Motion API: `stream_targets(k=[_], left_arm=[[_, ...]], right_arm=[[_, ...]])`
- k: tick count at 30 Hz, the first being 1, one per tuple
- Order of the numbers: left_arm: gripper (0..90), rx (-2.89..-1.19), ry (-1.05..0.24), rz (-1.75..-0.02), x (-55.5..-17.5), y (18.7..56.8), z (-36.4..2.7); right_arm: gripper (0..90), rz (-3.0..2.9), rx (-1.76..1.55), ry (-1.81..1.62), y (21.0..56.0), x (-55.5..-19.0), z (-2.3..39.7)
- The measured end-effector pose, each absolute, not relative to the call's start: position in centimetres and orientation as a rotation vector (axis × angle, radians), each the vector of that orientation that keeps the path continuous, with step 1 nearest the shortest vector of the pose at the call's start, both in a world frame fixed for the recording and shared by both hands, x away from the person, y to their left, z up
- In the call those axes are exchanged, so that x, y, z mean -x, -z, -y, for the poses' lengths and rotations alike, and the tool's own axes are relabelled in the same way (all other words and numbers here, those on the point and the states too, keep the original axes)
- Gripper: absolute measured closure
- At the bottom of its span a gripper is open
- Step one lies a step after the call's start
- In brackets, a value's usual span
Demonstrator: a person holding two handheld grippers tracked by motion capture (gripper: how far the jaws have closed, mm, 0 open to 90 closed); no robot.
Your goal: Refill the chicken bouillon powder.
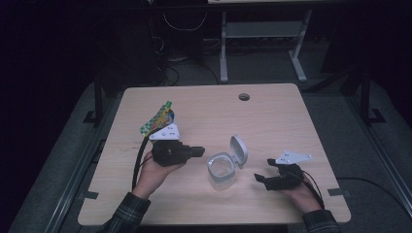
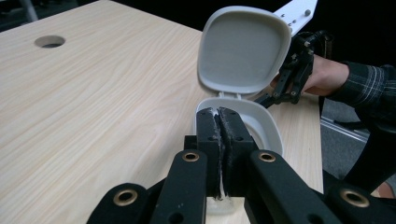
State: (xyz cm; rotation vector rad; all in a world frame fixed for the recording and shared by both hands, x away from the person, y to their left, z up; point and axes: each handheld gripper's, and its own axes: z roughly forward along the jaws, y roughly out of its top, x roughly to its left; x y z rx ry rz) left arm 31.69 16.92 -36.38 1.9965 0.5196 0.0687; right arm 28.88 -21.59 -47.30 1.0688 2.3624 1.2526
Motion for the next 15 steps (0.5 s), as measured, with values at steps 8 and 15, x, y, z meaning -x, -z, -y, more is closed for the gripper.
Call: stream_targets(k=[8, 15], left_arm=[[82.7, -1.987, -0.082, -0.586, -30.9, 36.8, -19.3], [72.6, -1.981, -0.096, -0.659, -30.3, 37.0, -21.3]], right_arm=[[19.2, -2.36, -1.072, -1.257, 47.3, -28.9, 21.6], [19.2, -2.357, -1.078, -1.254, 47.3, -28.8, 21.8]])
